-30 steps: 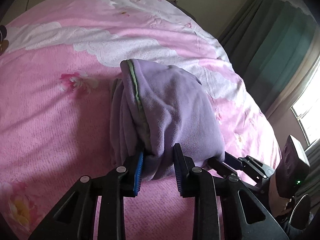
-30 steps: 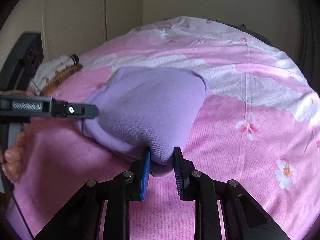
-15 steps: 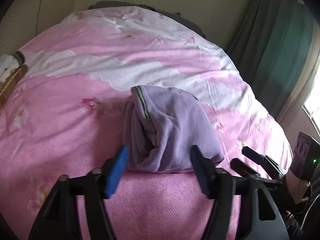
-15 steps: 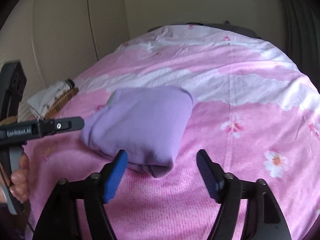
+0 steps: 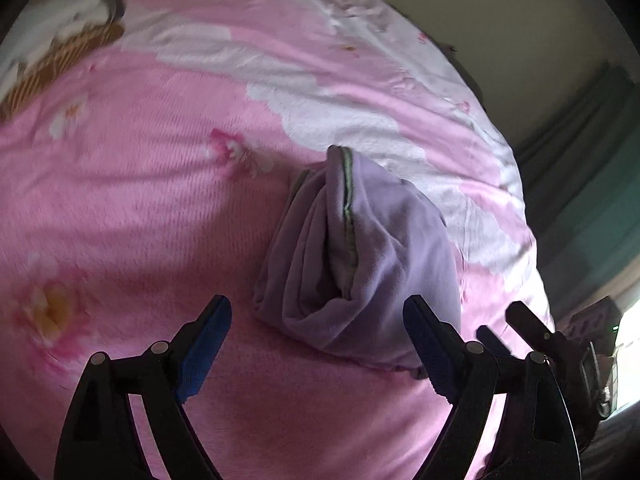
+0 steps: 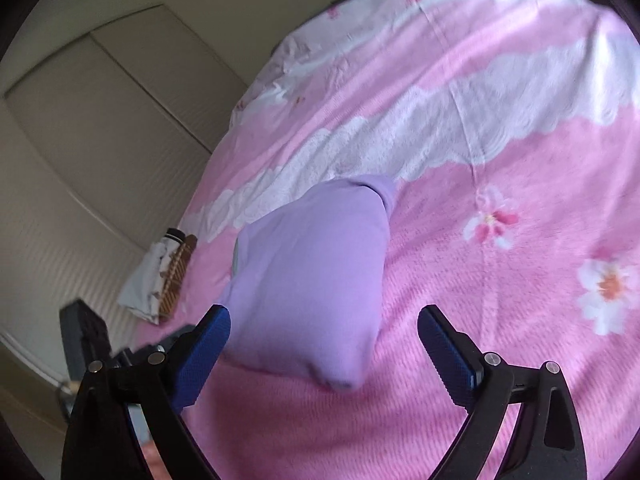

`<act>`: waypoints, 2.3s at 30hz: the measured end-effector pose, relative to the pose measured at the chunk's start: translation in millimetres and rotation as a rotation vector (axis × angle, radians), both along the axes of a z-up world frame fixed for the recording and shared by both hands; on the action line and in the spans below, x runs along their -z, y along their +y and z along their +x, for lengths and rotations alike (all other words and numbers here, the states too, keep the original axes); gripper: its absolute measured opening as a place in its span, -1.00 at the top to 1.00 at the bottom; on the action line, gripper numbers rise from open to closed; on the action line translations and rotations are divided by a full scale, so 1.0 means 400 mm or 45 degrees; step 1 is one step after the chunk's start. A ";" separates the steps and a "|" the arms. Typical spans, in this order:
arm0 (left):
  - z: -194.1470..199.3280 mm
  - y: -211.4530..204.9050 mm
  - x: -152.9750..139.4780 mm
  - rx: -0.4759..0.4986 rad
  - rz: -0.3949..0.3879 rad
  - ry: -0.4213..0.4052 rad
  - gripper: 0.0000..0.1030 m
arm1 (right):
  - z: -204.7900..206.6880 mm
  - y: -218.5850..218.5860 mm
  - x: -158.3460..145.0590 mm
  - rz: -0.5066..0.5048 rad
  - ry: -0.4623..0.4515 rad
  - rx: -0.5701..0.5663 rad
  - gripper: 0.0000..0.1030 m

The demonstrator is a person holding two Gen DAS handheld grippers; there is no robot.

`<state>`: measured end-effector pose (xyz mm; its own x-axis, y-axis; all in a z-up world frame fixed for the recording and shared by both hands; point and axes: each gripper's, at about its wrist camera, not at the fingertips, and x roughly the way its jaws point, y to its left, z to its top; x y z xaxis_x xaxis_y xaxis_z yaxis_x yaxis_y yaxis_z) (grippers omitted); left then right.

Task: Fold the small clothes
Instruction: 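Grasp the folded sweatshirt with the left tool and lift it, then carry the sweatshirt with the left tool onto the white clothes stack and release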

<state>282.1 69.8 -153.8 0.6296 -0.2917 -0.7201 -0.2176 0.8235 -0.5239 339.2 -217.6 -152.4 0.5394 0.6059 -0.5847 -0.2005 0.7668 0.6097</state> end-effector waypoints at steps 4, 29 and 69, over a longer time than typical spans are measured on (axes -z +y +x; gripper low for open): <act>0.022 0.011 0.060 -0.054 -0.138 0.087 -0.70 | 0.071 0.010 0.037 0.051 0.097 -0.019 -0.86; 0.078 0.003 0.133 -0.044 -0.239 0.030 -0.31 | 0.330 0.143 0.175 0.146 0.304 -0.235 -0.65; -0.178 0.840 -0.447 -0.287 -0.017 -0.382 -0.04 | 0.163 0.964 -0.378 0.311 -0.123 -0.507 0.19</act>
<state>210.9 406.0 24.9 0.8615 -0.1299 -0.4908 -0.2277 0.7652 -0.6022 404.5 167.8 -1.2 0.2820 0.8901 -0.3582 -0.5146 0.4554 0.7265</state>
